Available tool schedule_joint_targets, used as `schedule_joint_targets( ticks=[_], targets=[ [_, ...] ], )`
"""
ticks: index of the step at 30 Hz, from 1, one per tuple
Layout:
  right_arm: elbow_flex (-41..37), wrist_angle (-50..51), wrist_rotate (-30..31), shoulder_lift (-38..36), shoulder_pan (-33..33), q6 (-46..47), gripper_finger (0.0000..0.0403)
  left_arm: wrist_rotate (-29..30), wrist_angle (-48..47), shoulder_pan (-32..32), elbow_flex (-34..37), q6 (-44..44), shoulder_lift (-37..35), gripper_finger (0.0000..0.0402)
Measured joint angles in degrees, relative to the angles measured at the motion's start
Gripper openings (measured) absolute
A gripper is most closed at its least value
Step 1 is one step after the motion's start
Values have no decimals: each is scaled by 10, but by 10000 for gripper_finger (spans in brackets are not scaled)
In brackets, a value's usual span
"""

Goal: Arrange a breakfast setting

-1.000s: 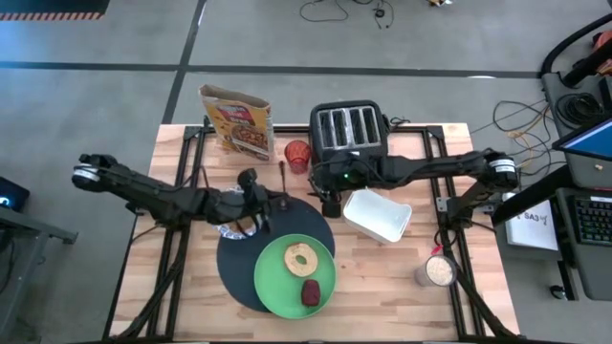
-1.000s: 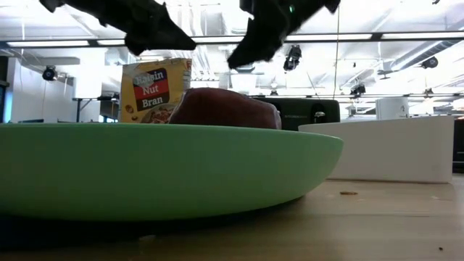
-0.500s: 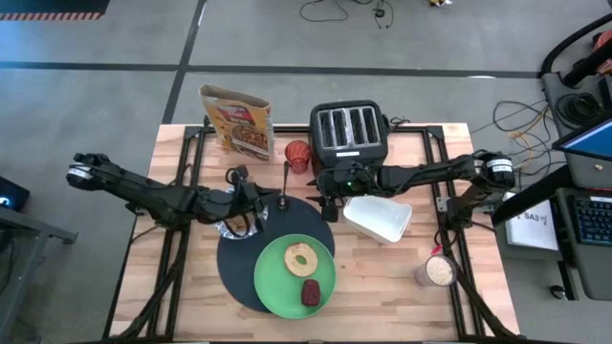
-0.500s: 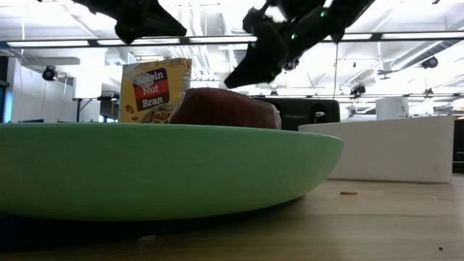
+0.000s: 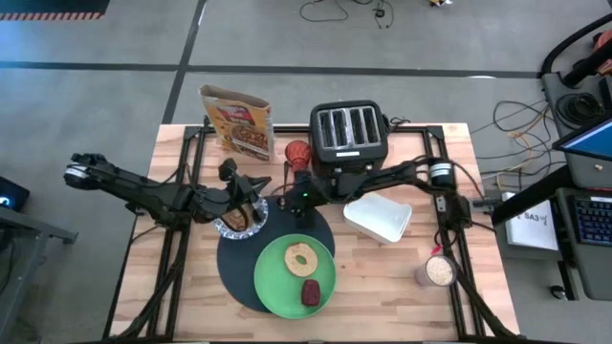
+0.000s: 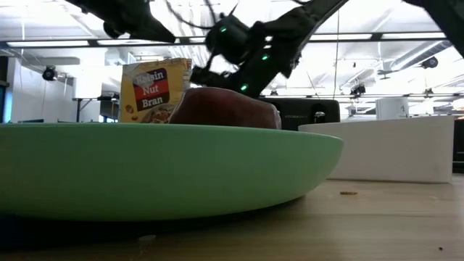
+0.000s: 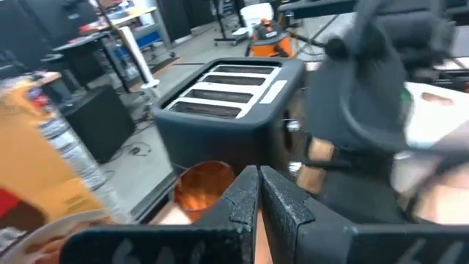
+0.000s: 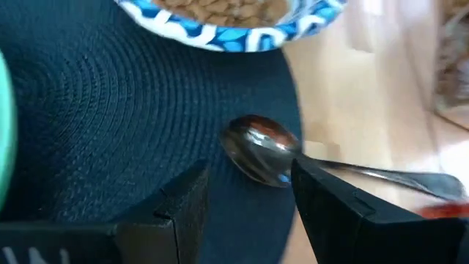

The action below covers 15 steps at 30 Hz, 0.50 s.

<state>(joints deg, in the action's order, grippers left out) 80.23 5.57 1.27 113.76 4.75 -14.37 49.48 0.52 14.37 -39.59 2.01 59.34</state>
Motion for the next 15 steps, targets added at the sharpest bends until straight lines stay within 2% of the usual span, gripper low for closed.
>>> schedule_joint_targets(
  ticks=[5, 9, 15],
  targets=[
    [62, 31, -2, 57, 0, -16, 185, 16, -30, 5, 0, 3, -27, 0],
    [78, 35, -2, 78, 0, -21, 179, 27, -55, 17, 0, 9, -54, 0],
    [78, 26, -2, 82, 0, -22, 126, 28, -77, 36, 0, 19, -83, 0]
  ],
)
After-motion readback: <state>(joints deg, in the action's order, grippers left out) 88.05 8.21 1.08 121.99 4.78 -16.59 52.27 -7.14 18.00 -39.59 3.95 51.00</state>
